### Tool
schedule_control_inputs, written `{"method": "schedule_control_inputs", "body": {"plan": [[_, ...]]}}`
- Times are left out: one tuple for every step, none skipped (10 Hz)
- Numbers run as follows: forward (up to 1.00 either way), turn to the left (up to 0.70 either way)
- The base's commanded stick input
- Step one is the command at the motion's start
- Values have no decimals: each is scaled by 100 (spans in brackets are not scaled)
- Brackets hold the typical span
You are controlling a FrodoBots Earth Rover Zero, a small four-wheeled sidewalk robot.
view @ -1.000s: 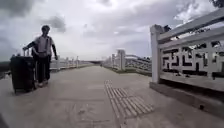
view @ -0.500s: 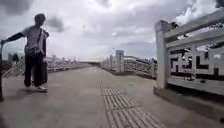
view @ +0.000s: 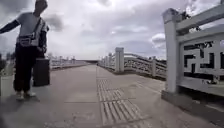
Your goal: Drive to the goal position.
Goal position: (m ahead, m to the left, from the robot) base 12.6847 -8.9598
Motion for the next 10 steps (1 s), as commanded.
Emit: {"method": "schedule_control_inputs", "body": {"plan": [[70, 0], [70, 0], [70, 0], [70, 0], [70, 0], [70, 0], [70, 0], [70, 0], [70, -12], [70, -14]]}}
